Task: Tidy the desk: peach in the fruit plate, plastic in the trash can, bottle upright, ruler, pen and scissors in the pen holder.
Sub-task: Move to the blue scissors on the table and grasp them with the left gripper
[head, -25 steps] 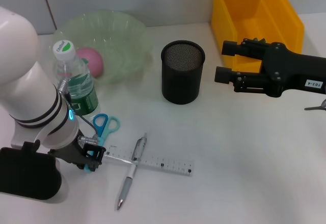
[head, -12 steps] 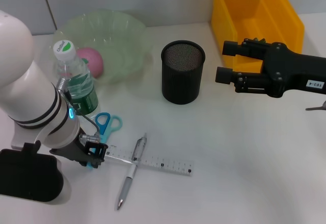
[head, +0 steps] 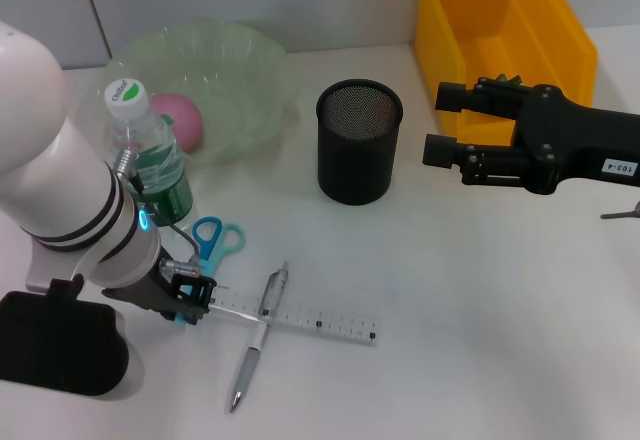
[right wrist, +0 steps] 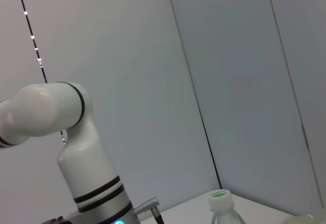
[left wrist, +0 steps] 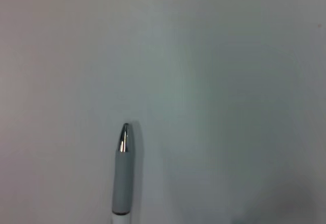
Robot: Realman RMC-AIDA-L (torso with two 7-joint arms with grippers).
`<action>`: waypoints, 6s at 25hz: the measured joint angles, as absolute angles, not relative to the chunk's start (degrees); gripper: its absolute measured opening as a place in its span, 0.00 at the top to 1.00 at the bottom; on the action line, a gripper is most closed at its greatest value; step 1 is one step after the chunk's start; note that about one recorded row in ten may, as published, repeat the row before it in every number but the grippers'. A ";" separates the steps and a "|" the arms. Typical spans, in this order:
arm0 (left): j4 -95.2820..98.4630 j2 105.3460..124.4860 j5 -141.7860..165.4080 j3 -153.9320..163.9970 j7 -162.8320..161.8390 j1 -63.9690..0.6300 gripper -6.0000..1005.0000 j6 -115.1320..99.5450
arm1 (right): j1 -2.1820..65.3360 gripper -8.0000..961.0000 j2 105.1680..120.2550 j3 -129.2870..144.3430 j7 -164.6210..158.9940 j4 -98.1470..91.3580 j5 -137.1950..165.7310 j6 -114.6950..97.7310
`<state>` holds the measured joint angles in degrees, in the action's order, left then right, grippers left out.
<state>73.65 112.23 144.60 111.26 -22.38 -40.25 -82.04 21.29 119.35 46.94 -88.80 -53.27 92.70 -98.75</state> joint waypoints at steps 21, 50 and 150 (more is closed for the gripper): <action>75.38 112.24 145.75 110.89 -22.70 -38.93 0.82 -81.26 | 21.52 0.14 119.35 46.93 -89.21 -53.38 92.54 -98.88; 77.81 112.44 146.94 111.15 -24.70 -38.23 0.86 -81.35 | 20.12 0.14 119.46 46.13 -89.30 -53.97 90.53 -98.28; 57.50 111.79 137.67 109.76 -16.43 -49.03 0.27 -71.54 | 21.36 0.14 119.09 46.93 -90.62 -55.69 91.70 -95.94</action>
